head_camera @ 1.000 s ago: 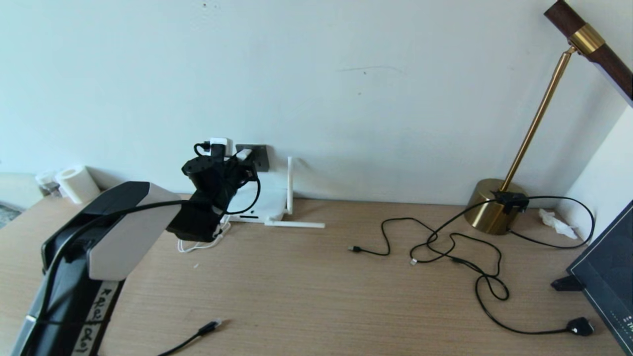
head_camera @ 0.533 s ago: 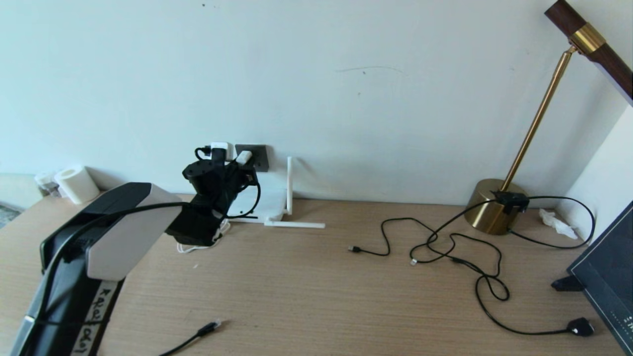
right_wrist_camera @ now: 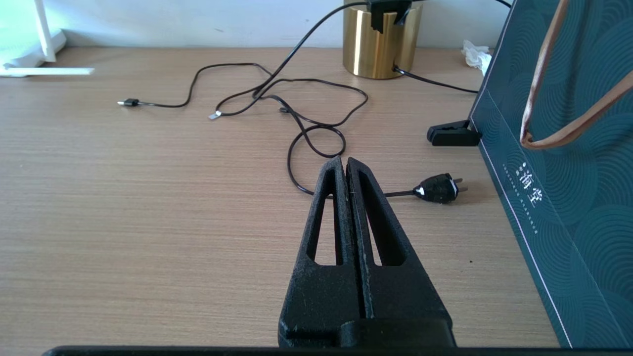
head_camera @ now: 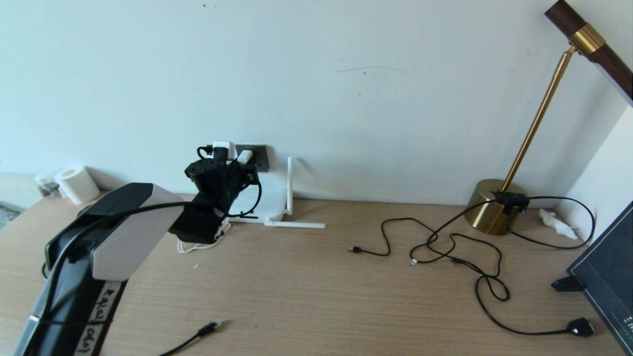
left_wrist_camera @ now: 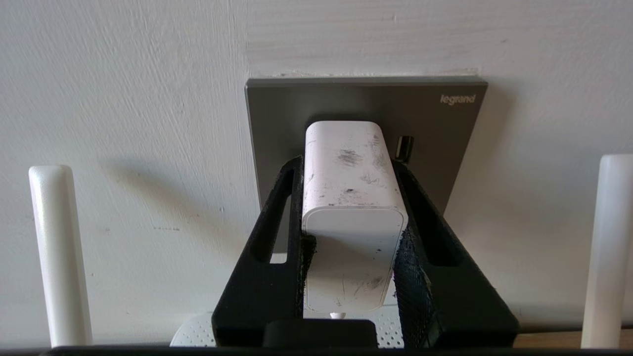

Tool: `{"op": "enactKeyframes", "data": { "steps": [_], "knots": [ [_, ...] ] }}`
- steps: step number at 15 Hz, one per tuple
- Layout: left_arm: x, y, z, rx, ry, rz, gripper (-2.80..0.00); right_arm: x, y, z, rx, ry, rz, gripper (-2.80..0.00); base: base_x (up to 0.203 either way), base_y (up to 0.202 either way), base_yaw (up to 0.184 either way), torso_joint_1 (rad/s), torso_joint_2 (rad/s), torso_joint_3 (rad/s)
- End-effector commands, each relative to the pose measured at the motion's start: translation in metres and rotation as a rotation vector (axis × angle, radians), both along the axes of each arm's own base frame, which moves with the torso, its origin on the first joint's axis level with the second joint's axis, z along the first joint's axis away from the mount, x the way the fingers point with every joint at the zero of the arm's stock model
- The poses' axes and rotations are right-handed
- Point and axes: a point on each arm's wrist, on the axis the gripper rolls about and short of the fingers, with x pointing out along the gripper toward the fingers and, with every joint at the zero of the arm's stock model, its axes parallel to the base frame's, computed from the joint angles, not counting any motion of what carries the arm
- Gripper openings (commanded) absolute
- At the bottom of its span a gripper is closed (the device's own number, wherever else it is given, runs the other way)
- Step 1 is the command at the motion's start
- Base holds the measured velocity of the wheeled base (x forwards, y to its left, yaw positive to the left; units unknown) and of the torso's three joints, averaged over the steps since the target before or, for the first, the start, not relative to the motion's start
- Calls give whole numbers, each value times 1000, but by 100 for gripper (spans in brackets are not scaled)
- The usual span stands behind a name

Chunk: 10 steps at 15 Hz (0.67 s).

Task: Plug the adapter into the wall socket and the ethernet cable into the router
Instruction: Plug plug into socket

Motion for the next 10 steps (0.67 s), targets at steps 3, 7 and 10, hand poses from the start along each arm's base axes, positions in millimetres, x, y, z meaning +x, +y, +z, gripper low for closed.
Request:
{"op": "enactKeyframes", "data": {
  "steps": [3, 7, 10],
  "knots": [
    [4, -1, -2, 1, -7, 7, -280, 0, 0, 0, 0, -1, 0, -280, 0, 0, 0, 0, 0, 0],
    [8, -1, -2, 1, -16, 11, -280, 0, 0, 0, 0, -1, 0, -280, 0, 0, 0, 0, 0, 0],
    [10, -1, 1, 1, -15, 11, -280, 0, 0, 0, 0, -1, 0, -280, 0, 0, 0, 0, 0, 0]
  ]
}}
